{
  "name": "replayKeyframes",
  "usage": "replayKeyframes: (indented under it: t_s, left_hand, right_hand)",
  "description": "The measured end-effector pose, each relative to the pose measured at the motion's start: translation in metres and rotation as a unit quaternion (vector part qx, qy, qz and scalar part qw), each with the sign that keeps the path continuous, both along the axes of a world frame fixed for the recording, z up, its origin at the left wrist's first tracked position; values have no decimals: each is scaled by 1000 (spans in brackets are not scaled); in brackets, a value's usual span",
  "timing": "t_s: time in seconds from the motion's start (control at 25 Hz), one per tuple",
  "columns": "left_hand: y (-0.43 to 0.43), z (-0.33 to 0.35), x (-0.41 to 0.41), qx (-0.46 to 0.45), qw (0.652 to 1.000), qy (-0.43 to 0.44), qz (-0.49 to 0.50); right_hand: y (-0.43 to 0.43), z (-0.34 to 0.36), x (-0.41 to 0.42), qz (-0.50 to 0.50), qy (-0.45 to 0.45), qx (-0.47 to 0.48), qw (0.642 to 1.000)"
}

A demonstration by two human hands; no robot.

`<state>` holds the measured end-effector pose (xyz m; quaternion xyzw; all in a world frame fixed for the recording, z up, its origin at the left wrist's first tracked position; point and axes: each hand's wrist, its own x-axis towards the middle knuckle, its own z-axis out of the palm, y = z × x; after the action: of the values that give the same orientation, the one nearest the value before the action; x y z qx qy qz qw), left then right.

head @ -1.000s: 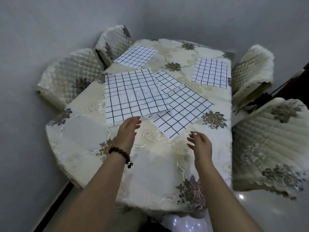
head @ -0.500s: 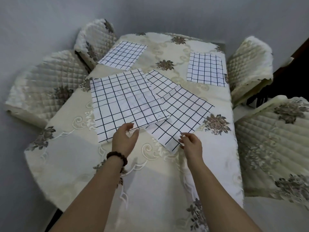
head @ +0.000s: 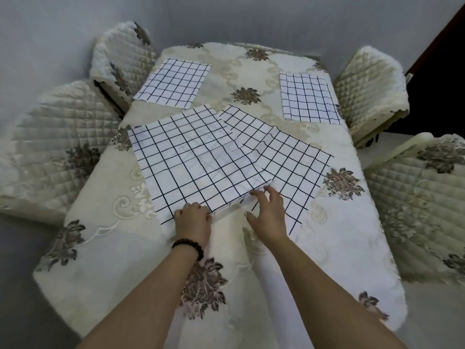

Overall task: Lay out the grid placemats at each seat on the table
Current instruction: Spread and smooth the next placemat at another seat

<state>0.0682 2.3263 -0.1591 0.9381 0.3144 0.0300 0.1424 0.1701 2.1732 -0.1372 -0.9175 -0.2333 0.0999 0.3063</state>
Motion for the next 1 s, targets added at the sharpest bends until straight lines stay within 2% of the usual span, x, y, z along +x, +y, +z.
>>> replayKeyframes:
  t_s: [0.12,0.28,0.44,0.56,0.72,0.8,0.92,1.0]
  left_hand:
    - [15,12,-12,5,997,-47,-64]
    - [41,33,-30,0,992,-95,-81]
    - [67,45,-47,-1,990,-133,-48]
    - [85,44,-59,19,993,-114,-35]
    - [105,39,-81,-1,995,-93,-21]
    - [114,38,-91,-9,996,-83,-7]
    - [130,51,-102,-8,997,-71,5]
    - [137,69,-109,-65,987,-139,39]
  right_hand:
    - [31,1,-11,84,-97,-111,985]
    - [51,0,-19,70,-148,-149,975]
    - [52,8,-14,24,-144,-169,975]
    - [47,13,-5,27,-146,-185,972]
    - [39,25,11,27,-112,-198,973]
    - [34,34,17,29,-96,-181,978]
    - [23,56,24,21,-38,-51,998]
    - [17,76,26,12,3,30,999]
